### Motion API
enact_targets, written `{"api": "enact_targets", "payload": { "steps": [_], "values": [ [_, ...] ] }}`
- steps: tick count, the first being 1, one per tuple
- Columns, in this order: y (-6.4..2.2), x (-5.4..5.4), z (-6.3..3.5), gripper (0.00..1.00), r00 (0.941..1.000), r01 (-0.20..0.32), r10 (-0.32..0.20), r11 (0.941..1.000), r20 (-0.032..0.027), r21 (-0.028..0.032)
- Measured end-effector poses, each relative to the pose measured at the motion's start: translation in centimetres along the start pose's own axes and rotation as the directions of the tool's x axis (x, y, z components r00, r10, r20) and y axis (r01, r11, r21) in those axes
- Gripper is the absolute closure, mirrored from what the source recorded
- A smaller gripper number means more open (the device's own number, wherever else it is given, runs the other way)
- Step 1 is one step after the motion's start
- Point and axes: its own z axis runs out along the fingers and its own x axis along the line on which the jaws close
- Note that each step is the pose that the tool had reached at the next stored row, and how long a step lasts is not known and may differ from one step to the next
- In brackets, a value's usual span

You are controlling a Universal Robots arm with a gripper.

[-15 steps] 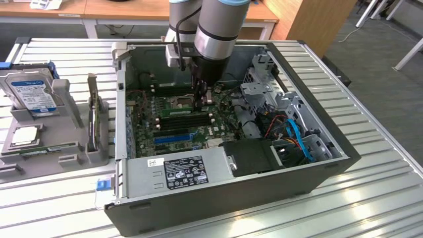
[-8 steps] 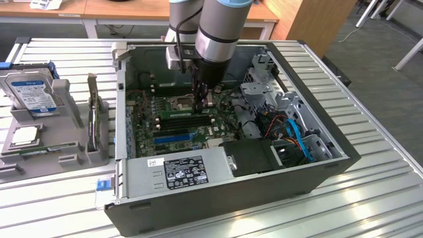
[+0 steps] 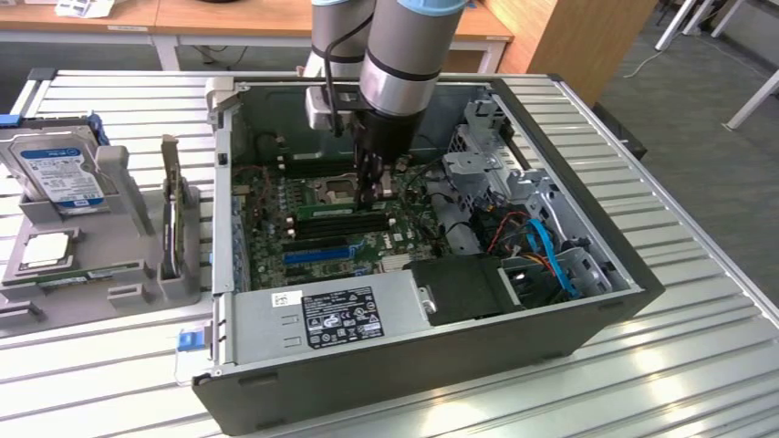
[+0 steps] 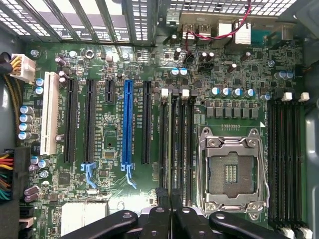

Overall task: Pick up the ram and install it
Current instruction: 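Insert the ram into the slot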

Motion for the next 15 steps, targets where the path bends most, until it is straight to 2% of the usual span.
{"api": "enact_targets", "payload": {
  "steps": [10, 15],
  "values": [
    [-0.05, 0.05, 0.94, 0.88, 1.0, 0.0, 0.0, 1.0, -0.0002, -0.0001],
    [-0.04, 0.05, 0.98, 0.88, 1.0, 0.0, 0.0, 1.0, -0.0003, -0.0001]
  ]
}}
